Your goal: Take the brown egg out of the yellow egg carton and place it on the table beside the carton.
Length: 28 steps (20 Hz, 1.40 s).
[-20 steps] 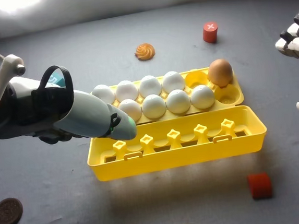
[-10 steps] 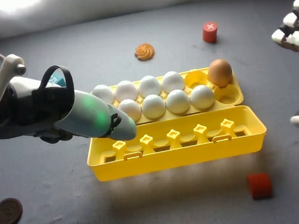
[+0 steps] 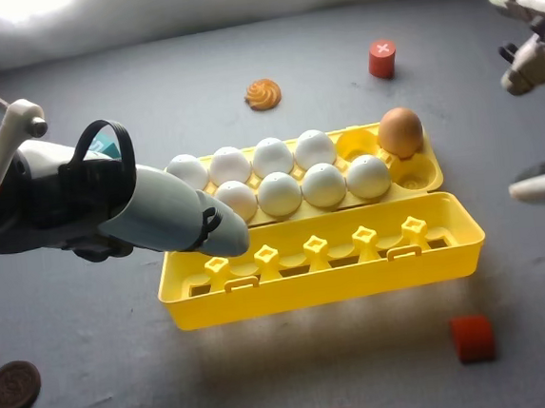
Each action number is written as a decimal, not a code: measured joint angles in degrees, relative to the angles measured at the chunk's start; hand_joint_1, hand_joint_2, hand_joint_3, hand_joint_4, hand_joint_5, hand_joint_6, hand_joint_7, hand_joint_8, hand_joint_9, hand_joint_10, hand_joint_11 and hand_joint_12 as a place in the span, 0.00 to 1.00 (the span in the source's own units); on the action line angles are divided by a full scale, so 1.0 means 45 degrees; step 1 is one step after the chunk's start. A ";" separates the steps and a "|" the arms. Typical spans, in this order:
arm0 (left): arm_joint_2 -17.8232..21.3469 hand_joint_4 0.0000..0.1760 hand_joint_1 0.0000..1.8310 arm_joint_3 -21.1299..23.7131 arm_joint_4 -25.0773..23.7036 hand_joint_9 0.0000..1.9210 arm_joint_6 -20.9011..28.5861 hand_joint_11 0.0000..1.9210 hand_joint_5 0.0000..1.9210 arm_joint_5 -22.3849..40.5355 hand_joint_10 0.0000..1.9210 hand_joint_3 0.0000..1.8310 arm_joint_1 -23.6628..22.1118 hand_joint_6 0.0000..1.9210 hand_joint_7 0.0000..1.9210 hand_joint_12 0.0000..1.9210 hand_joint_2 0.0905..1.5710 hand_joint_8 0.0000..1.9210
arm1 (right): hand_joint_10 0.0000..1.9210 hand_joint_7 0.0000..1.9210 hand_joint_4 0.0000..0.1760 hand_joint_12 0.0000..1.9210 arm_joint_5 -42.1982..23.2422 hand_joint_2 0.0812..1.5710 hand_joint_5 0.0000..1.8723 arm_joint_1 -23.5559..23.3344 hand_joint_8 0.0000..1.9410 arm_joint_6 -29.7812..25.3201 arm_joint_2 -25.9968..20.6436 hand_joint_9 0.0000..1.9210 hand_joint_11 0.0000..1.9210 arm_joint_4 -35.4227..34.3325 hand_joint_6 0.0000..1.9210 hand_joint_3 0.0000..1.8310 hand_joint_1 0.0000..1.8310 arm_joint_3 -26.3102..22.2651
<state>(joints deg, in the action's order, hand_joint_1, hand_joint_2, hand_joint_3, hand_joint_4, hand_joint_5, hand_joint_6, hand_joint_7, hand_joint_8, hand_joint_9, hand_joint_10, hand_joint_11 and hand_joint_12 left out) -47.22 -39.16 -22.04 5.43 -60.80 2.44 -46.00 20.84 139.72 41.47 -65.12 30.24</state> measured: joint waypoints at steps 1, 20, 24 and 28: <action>0.0000 0.00 0.00 0.0000 0.0000 0.06 0.0000 0.00 0.06 -0.0010 0.00 0.00 0.0000 0.00 0.06 0.14 0.76 0.00 | 0.00 0.05 0.34 0.00 0.0000 0.52 0.42 -0.0058 0.00 -0.0005 0.0350 0.00 0.00 0.0000 0.01 0.00 0.36 0.0384; 0.0000 0.00 0.00 0.0000 -0.0010 0.04 -0.0107 0.00 0.04 -0.0024 0.00 0.00 0.0000 0.00 0.04 0.11 0.76 0.00 | 0.00 0.12 0.63 0.00 0.1044 0.54 0.48 0.0797 0.01 -0.2419 0.6086 0.00 0.00 0.2132 0.01 0.00 0.38 0.7310; 0.0000 0.00 0.00 0.0000 -0.0005 0.05 -0.0185 0.00 0.06 -0.0010 0.00 0.00 0.0000 0.00 0.05 0.11 0.77 0.00 | 0.00 0.18 0.32 0.00 0.1190 0.54 0.52 0.0991 0.00 -0.2710 0.6625 0.00 0.00 0.2283 0.01 0.00 0.45 0.7980; 0.0000 0.00 0.00 0.0000 -0.0010 0.05 -0.0291 0.00 0.05 -0.0010 0.00 0.00 0.0000 0.00 0.04 0.12 0.76 0.00 | 0.00 0.18 0.31 0.00 0.1375 0.55 0.52 0.1302 0.00 -0.3084 0.7048 0.00 0.00 0.2929 0.00 0.00 0.47 0.8393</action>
<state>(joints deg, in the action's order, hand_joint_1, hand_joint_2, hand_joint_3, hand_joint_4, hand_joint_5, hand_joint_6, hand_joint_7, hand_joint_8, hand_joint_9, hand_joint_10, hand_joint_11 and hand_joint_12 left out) -47.22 -39.16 -22.09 4.12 -60.84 2.44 -39.81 26.70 125.84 73.19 -51.94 68.01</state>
